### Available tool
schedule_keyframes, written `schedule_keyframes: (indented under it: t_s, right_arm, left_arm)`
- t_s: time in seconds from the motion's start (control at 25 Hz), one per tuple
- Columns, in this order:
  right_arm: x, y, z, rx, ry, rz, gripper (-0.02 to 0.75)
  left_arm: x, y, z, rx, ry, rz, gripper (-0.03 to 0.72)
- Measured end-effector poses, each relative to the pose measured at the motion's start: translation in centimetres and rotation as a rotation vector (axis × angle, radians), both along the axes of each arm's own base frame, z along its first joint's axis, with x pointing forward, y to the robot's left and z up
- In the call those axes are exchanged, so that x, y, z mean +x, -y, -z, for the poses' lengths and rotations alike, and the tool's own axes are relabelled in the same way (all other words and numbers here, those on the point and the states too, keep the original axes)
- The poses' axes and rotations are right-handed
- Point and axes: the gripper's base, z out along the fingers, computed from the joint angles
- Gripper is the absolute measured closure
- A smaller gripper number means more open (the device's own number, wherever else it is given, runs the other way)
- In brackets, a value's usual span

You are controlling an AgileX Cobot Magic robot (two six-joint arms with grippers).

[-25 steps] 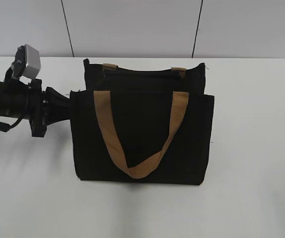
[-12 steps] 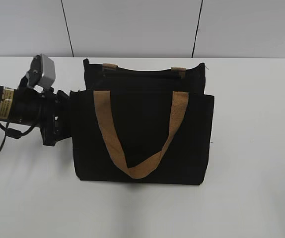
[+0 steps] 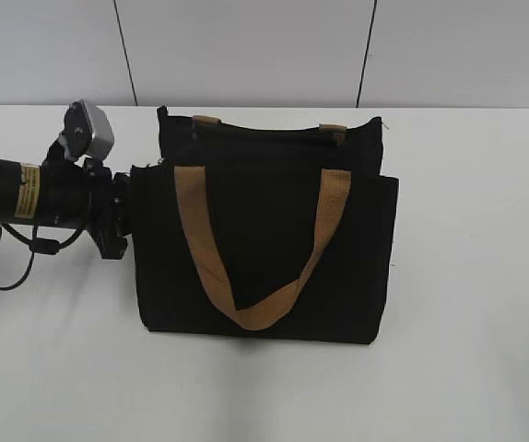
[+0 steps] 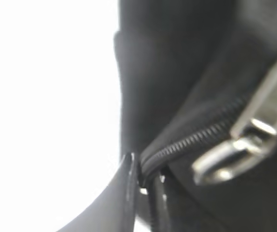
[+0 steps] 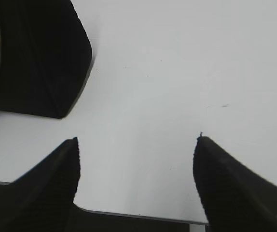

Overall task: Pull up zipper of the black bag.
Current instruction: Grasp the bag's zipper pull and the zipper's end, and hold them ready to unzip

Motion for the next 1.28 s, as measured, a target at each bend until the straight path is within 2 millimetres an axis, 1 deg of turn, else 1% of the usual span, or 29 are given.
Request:
schedule_keyframes:
  t_s: [0.08,0.28,0.4,0.52,0.64,0.76,0.88,1.28]
  right_arm:
    - [0.0,0.0,0.0,0.0,0.0,0.0,0.181]
    - [0.0,0.0,0.0,0.0,0.0,0.0,0.181]
    - [0.0,0.0,0.0,0.0,0.0,0.0,0.181]
    - [0.0,0.0,0.0,0.0,0.0,0.0,0.181]
    - [0.0,0.0,0.0,0.0,0.0,0.0,0.181]
    - [0.0,0.0,0.0,0.0,0.0,0.0,0.181]
    - [0.0,0.0,0.0,0.004,0.001,-0.003,0.181]
    - [0.0,-0.1,-0.1,0.017,0.009,-0.009,0.181]
  left_arm:
    - [-0.1,-0.4,-1.1,0.037,0.031,-0.044,0.666]
    - [-0.5,-1.4,-5.0,0.099,0.129,-0.169,0.666]
    - [-1.4,-2.0,-7.5,0.115,0.191,-0.228,0.666]
    - [-2.5,-2.5,-9.5,0.132,0.245,-0.269,0.666]
    - [-3.8,-2.8,-11.2,0.113,0.277,-0.294,0.666]
    - [-4.8,-2.9,-12.1,0.086,0.266,-0.309,0.666]
    - [-5.2,-2.9,-12.9,0.063,0.249,-0.328,0.666]
    - [-5.5,-2.8,-14.0,-0.038,0.174,-0.368,0.666]
